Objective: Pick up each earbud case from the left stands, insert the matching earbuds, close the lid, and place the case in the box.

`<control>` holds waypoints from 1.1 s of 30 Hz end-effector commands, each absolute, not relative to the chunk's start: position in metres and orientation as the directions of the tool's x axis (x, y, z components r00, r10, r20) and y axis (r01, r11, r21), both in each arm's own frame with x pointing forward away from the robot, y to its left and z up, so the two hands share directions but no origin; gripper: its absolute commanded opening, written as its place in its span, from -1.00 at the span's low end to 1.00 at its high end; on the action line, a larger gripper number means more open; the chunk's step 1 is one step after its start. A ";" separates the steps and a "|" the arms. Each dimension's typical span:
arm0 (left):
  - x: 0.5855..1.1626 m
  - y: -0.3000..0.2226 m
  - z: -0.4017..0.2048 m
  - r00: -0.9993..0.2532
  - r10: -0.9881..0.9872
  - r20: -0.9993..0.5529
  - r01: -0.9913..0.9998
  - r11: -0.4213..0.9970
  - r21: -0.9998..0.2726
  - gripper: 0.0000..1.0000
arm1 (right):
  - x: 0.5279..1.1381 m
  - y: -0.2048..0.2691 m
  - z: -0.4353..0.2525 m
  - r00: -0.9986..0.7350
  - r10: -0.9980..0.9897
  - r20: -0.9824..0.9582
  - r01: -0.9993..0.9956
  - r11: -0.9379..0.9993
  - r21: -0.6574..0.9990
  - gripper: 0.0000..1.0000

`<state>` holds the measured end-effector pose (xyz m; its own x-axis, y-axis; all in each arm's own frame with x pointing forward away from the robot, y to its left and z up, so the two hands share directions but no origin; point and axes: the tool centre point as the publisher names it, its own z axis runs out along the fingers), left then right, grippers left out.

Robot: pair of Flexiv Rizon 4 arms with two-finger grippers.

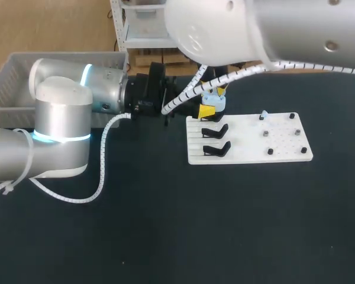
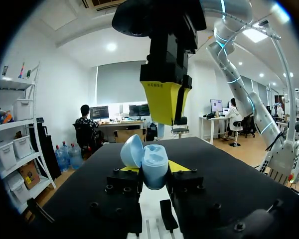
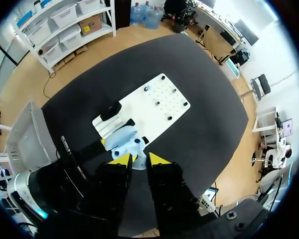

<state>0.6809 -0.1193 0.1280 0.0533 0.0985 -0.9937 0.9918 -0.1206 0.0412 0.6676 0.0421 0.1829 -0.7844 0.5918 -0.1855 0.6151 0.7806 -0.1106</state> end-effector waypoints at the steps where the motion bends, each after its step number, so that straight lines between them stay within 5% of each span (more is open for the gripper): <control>1: 0.680 -0.119 0.127 0.056 0.095 -0.994 0.992 -0.116 0.045 -1.00 | 0.670 0.041 0.180 -0.780 0.601 -0.178 0.623 0.774 -0.115 -1.00; 33: 0.680 -0.119 0.127 0.056 0.095 -0.994 0.992 -0.116 0.045 -1.00 | 0.677 0.037 0.165 -0.744 0.644 -0.180 0.665 0.739 -0.104 -1.00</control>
<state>0.6809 -0.1193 0.1279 0.0531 0.0986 -0.9937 0.9918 -0.1206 0.0411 0.6777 0.0371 0.1667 -0.7452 0.6433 -0.1759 0.6640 0.7401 -0.1064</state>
